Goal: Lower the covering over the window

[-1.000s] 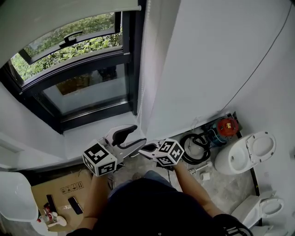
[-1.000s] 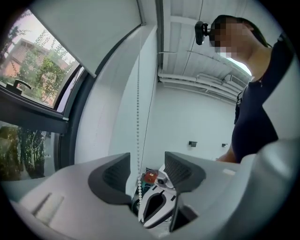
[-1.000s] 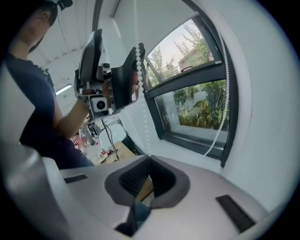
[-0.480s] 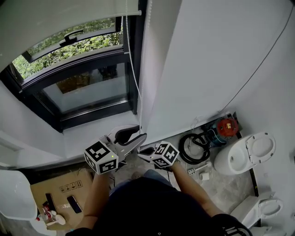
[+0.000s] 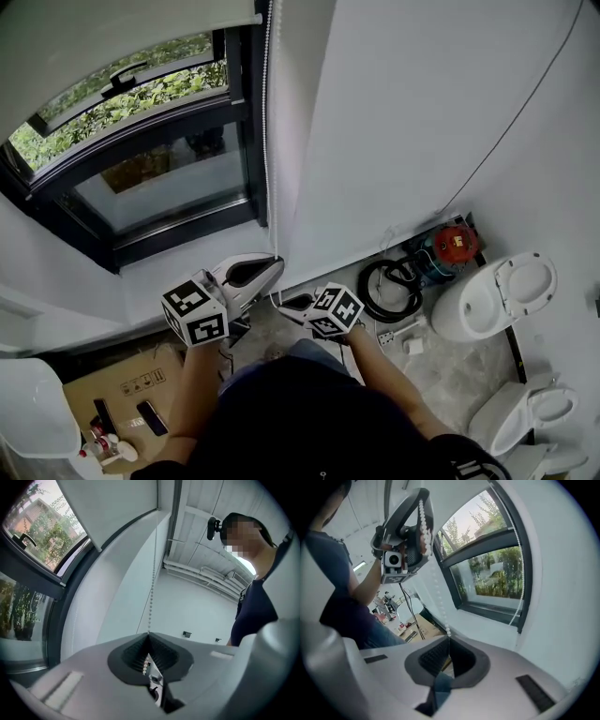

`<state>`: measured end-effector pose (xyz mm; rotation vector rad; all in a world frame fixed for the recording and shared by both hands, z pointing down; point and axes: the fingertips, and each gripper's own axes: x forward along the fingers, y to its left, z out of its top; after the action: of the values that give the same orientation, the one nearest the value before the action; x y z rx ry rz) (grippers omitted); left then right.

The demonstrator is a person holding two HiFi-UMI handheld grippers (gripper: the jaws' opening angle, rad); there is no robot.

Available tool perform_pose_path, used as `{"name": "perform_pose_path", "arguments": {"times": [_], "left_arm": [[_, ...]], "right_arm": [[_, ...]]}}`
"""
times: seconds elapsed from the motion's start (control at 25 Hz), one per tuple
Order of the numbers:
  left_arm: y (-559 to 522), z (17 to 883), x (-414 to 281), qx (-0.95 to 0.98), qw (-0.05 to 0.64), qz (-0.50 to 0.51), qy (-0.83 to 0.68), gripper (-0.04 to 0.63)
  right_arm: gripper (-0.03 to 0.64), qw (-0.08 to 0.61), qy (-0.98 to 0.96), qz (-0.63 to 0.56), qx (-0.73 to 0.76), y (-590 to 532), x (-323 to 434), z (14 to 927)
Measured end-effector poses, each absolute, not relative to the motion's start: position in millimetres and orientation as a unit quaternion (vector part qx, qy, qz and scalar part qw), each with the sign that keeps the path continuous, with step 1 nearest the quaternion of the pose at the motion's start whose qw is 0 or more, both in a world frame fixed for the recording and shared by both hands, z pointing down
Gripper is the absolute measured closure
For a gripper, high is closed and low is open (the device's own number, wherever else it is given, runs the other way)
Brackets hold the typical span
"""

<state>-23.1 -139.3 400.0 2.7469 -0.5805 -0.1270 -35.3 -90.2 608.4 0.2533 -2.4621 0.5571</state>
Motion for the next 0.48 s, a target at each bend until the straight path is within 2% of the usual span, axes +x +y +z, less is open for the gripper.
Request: {"name": "perform_pose_path", "arguments": {"times": [0.48], "left_arm": [[-139, 412, -24, 0.963, 0.178, -0.001, -0.204, 0.584]], "right_arm": [[0.603, 0.317, -0.925, 0.184, 0.096, -94, -25, 611]]}}
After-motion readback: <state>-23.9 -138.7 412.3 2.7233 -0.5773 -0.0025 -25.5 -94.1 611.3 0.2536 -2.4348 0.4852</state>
